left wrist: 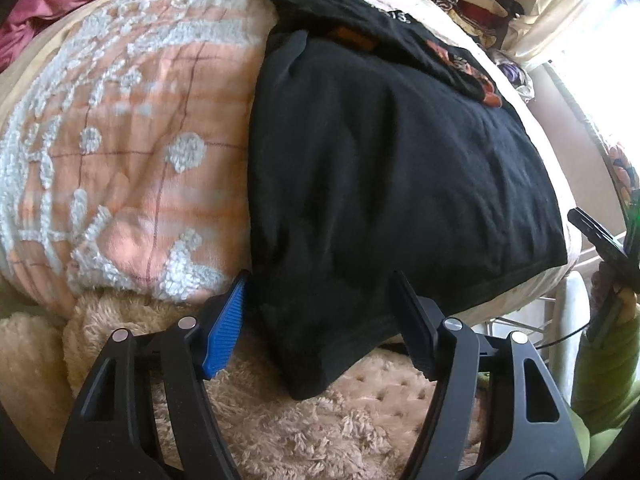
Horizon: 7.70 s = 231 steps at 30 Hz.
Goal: Fold small clothes
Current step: 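Grasp the hem with the left tool while the right tool grasps the hem, then lift the hem with both tools and fold it toward the collar, then lay the folded hem down over the sleeves with both tools, then open both tools and smooth the folded edge of the sweatshirt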
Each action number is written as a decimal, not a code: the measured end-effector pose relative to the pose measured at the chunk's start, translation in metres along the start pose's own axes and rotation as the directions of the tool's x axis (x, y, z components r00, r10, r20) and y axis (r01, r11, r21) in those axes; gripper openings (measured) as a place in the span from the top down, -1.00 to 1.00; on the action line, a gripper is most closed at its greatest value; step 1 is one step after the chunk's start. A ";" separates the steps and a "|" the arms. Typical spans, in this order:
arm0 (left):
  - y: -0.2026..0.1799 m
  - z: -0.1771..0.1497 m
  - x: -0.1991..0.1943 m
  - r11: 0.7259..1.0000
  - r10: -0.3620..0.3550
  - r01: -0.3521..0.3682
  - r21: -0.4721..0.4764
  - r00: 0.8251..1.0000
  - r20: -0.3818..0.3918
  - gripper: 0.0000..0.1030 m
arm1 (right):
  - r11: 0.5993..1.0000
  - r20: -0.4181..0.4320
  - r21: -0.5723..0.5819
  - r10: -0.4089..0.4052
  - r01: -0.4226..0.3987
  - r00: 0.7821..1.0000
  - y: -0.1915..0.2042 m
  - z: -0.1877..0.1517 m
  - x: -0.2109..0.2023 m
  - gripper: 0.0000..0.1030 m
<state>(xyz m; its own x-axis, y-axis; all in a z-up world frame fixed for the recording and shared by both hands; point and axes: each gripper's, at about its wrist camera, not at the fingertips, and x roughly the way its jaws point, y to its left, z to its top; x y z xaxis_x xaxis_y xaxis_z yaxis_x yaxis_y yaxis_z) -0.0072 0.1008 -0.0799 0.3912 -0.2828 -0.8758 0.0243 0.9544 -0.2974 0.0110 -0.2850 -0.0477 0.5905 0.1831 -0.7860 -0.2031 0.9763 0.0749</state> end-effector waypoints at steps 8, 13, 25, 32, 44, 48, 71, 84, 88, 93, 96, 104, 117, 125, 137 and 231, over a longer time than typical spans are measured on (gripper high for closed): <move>-0.005 -0.001 0.004 0.999 0.025 -0.025 0.029 1.000 0.001 -0.17 | 0.996 -0.091 0.000 0.094 -0.094 0.991 -0.004 -0.022 0.002 -0.86; -0.008 0.001 0.009 0.999 0.032 -0.032 0.043 0.999 0.003 -0.17 | 0.993 -0.155 0.012 0.119 -0.119 0.981 -0.009 -0.035 0.007 -0.43; -0.007 0.003 0.010 0.996 0.072 -0.074 0.052 0.997 0.030 0.84 | 0.988 -0.114 0.008 0.156 -0.156 0.981 -0.014 -0.034 -0.004 0.84; -0.003 0.012 -0.024 0.999 0.013 -0.017 0.032 0.992 0.129 0.94 | 0.973 0.089 0.036 0.224 -0.228 0.970 -0.025 -0.009 -0.041 0.84; -0.006 0.050 -0.091 1.000 -0.025 0.020 0.020 0.940 0.339 0.94 | 0.965 0.333 0.096 0.200 -0.245 0.922 -0.046 0.037 -0.070 0.84; -0.015 0.064 -0.097 1.000 -0.007 -0.004 0.028 0.932 0.363 0.94 | 0.973 0.364 0.083 0.170 -0.213 0.916 -0.042 0.056 -0.072 0.84; -0.020 0.160 -0.102 0.998 0.056 -0.052 -0.021 0.892 0.449 0.94 | 0.991 0.446 0.073 0.066 -0.109 0.893 -0.030 0.130 -0.058 0.84; -0.018 0.198 -0.066 0.993 0.118 -0.118 -0.029 0.881 0.459 0.94 | 0.988 0.420 0.139 -0.003 -0.061 0.908 -0.034 0.159 -0.012 0.84; -0.013 0.209 -0.051 0.991 0.133 -0.127 -0.043 0.880 0.455 0.94 | 0.991 0.397 0.133 -0.035 -0.020 0.917 -0.031 0.169 0.006 0.83; -0.008 0.216 -0.033 0.986 0.164 -0.156 -0.053 0.881 0.444 0.92 | 0.994 0.371 0.111 -0.063 0.023 0.927 -0.026 0.179 0.030 0.83; -0.006 0.221 -0.023 0.982 0.185 -0.179 -0.057 0.879 0.439 0.91 | 0.993 0.346 0.110 -0.079 0.043 0.935 -0.026 0.185 0.046 0.83; -0.002 0.226 -0.007 0.978 0.205 -0.205 -0.048 0.879 0.431 0.90 | 0.992 0.305 0.106 -0.098 0.069 0.947 -0.024 0.189 0.074 0.83; 0.005 0.224 0.008 0.963 0.263 -0.262 -0.061 0.867 0.424 0.18 | 0.988 0.252 0.103 -0.136 0.114 0.958 -0.021 0.185 0.099 0.16; -0.005 0.211 -0.009 0.963 0.253 -0.264 -0.045 0.844 0.473 -0.12 | 0.995 0.288 0.032 -0.103 0.098 0.952 -0.003 0.166 0.080 0.08; -0.054 0.186 0.038 0.967 0.155 -0.207 0.145 0.939 0.307 0.51 | 0.988 0.133 -0.146 -0.038 0.057 0.990 0.034 0.141 0.102 0.76; 0.010 0.231 0.055 0.957 0.278 -0.287 -0.027 0.892 0.356 0.15 | 0.996 0.146 0.026 -0.082 0.080 0.986 0.005 0.187 0.138 -0.01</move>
<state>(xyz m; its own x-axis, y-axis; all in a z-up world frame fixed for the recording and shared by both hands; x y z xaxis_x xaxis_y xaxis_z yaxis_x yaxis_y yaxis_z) 0.2269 0.1168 -0.0431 0.6831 0.0467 -0.7288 -0.1144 0.9925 -0.0437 0.2378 -0.2330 -0.0412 0.7127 0.1168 -0.6916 -0.1353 0.9904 0.0279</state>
